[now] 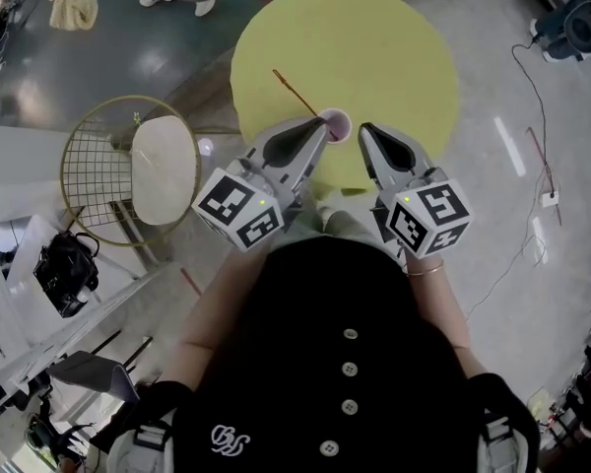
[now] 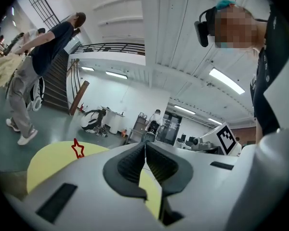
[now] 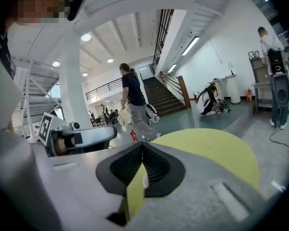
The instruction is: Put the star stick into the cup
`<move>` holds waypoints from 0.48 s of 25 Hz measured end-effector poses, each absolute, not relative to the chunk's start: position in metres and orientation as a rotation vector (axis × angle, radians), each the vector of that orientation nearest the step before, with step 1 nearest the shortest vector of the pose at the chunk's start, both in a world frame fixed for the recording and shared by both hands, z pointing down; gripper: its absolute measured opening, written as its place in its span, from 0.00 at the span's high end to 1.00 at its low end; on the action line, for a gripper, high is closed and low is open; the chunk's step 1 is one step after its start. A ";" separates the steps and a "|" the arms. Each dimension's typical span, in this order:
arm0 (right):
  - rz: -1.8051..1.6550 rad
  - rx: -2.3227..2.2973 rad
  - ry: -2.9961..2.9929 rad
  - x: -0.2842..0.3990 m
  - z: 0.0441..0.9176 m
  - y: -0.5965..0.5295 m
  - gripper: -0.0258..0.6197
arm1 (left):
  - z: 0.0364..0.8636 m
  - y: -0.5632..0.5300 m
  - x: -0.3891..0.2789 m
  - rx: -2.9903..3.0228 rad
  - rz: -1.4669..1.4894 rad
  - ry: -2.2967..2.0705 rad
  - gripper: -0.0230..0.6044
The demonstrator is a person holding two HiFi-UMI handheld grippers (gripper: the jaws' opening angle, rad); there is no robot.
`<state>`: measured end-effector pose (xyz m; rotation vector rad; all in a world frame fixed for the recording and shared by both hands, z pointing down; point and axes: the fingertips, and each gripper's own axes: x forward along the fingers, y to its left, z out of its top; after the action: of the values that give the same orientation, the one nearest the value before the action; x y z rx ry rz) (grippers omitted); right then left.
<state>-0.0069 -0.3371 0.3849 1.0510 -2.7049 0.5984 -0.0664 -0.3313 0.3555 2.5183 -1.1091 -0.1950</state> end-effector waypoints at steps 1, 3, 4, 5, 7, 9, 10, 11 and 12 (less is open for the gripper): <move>0.598 1.062 -2.705 -0.006 0.385 -0.338 0.96 | 0.356 -0.331 -0.067 2.522 -0.191 -1.114 0.93; 0.595 1.076 -2.705 -0.006 0.384 -0.339 0.96 | 0.356 -0.332 -0.068 2.530 -0.195 -1.129 0.93; 0.590 1.078 -2.705 -0.007 0.384 -0.339 0.96 | 0.357 -0.331 -0.069 2.530 -0.193 -1.134 0.93; 0.584 1.077 -2.705 -0.008 0.384 -0.339 0.96 | 0.357 -0.331 -0.069 2.530 -0.186 -1.134 0.93; 0.565 1.072 -2.706 -0.010 0.383 -0.338 0.96 | 0.359 -0.331 -0.069 2.529 -0.176 -1.129 0.93; 0.542 1.068 -2.711 -0.013 0.382 -0.336 0.96 | 0.360 -0.330 -0.070 2.526 -0.176 -1.127 0.93; 0.536 1.062 -2.715 -0.014 0.381 -0.335 0.96 | 0.360 -0.330 -0.069 2.526 -0.178 -1.127 0.94; 0.535 1.054 -2.718 -0.015 0.381 -0.334 0.96 | 0.360 -0.329 -0.069 2.527 -0.179 -1.125 0.94; 0.533 1.046 -2.719 -0.016 0.380 -0.332 0.96 | 0.361 -0.329 -0.068 2.528 -0.180 -1.123 0.94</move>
<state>-0.0157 -0.3325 0.3804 1.0459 -2.7188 0.5334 -0.0680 -0.3286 0.3609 2.5277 -1.1229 -0.1803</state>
